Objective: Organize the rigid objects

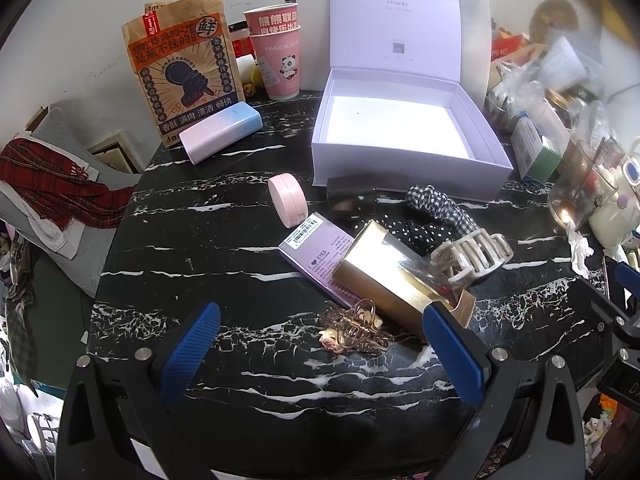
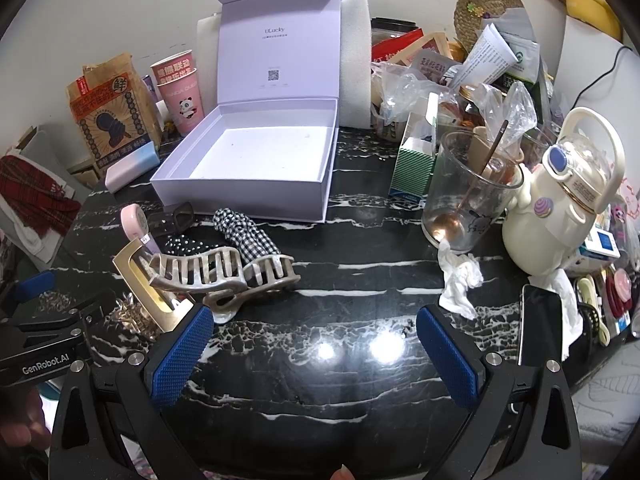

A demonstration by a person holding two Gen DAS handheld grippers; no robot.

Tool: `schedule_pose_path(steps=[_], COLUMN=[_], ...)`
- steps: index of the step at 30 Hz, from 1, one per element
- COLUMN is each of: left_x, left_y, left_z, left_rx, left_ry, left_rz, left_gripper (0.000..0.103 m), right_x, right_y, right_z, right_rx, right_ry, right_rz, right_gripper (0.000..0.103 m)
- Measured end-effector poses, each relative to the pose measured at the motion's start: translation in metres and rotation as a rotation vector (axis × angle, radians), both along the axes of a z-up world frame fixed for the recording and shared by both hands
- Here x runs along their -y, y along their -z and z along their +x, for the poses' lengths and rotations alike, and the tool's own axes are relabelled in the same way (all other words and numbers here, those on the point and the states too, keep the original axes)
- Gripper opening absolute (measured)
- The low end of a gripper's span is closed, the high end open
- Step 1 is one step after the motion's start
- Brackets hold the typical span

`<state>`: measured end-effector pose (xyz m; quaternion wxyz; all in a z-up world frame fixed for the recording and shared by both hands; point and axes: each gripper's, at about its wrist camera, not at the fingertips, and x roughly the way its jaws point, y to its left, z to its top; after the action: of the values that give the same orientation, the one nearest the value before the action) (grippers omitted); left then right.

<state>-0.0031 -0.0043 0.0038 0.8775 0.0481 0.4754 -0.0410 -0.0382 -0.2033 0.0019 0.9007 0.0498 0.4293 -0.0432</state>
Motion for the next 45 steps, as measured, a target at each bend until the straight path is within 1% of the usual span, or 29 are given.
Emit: schedule_pose_path(steps=[18, 36, 45], left_x=[-0.0026, -0.0013, -0.0054], left_y=[-0.0001, -0.0033, -0.0019], left_z=[0.0011, -0.0021, -0.0059], left_rx=[-0.003, 0.011, 0.012], left_ry=[-0.002, -0.007, -0.018], left_rz=[-0.012, -0.005, 0.001], left_gripper=[0.103, 0.103, 0.103], right_x=[-0.0001, 0.0003, -0.0039], right_y=[0.0005, -0.0016, -0.0011], right_z=[-0.0006, -0.0029, -0.0061], right_rx=[0.003, 0.010, 0.017], right_ry=[0.000, -0.003, -0.025], right_rz=[-0.003, 0.004, 0.022], right_gripper=[0.103, 0.103, 0.103])
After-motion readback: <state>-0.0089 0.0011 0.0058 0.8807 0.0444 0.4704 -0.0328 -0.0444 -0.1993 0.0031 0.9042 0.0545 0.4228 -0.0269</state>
